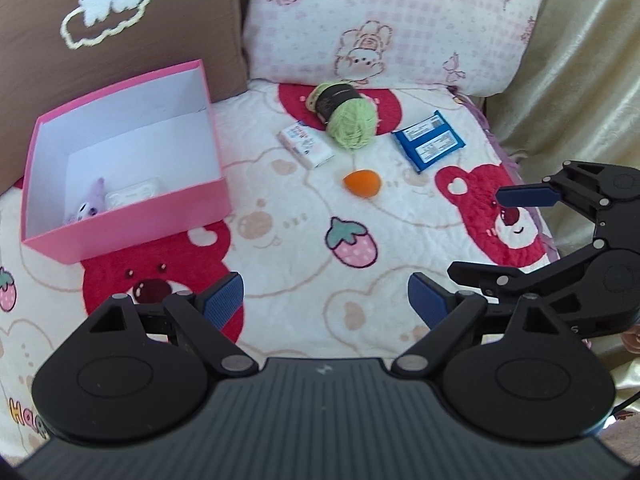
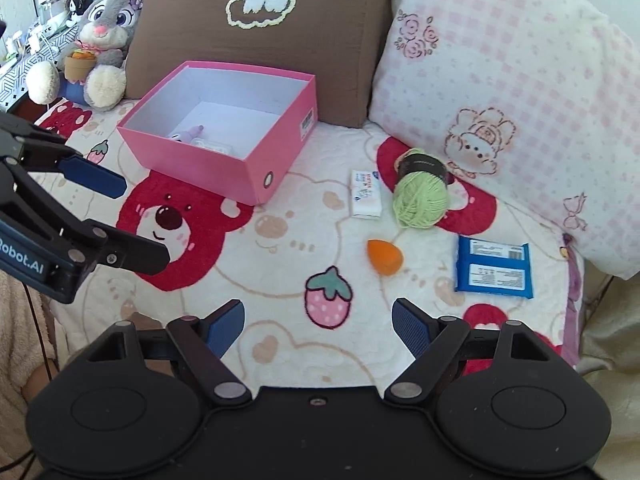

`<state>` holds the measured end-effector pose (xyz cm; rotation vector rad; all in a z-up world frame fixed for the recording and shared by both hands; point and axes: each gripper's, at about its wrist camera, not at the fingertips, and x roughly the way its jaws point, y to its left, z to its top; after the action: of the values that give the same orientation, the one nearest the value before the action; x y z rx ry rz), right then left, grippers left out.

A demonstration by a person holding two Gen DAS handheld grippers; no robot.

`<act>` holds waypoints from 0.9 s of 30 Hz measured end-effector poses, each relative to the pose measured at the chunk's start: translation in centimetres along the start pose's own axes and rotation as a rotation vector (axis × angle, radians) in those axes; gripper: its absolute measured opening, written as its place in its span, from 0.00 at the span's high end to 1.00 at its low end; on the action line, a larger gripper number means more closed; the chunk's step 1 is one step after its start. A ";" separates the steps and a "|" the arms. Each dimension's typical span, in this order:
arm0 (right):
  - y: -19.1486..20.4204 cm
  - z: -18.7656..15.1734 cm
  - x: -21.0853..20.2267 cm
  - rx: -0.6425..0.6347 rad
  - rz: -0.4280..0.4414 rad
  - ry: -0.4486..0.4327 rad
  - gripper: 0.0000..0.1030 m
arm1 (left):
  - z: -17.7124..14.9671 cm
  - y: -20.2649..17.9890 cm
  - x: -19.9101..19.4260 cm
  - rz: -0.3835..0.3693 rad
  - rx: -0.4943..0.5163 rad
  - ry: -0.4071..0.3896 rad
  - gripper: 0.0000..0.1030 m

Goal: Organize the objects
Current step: 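Withdraw the right gripper and move it to the blue wipes pack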

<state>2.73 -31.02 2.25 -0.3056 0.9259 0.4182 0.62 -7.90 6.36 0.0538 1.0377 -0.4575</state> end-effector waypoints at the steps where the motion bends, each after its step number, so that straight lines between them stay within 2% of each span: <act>1: -0.4 -0.1 -0.1 -0.007 -0.006 -0.026 0.18 | 0.3 -0.4 0.2 -0.003 0.008 -0.003 0.13; 4: -1.8 -0.2 -0.2 0.001 -0.005 -0.097 0.18 | 1.1 -1.3 0.7 -0.014 0.015 -0.011 0.13; 6: -2.7 -0.5 -0.3 -0.006 -0.018 -0.150 0.18 | 1.5 -1.5 0.6 -0.004 0.019 -0.046 0.13; 9: -3.3 -0.6 -0.6 -0.076 -0.052 -0.209 0.18 | 2.3 -1.5 0.5 0.016 0.037 -0.081 0.13; 15: -5.2 -0.3 -0.3 -0.103 -0.040 -0.101 0.18 | 3.8 -2.3 1.9 0.013 0.059 -0.094 0.13; 19: -6.8 -0.1 -0.2 -0.113 -0.055 -0.060 0.18 | 4.8 -3.2 3.4 -0.036 0.041 -0.120 0.13; 22: -8.3 0.4 0.7 -0.120 -0.035 -0.032 0.18 | 5.6 -3.7 5.1 -0.073 0.022 -0.113 0.13; 27: -10.7 0.1 2.7 -0.212 -0.063 -0.059 0.18 | 6.7 -4.5 8.6 -0.063 0.022 -0.077 0.13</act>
<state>9.30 -39.79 0.93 -0.5122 0.8128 0.4660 7.96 -16.64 3.35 0.0230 0.9604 -0.5247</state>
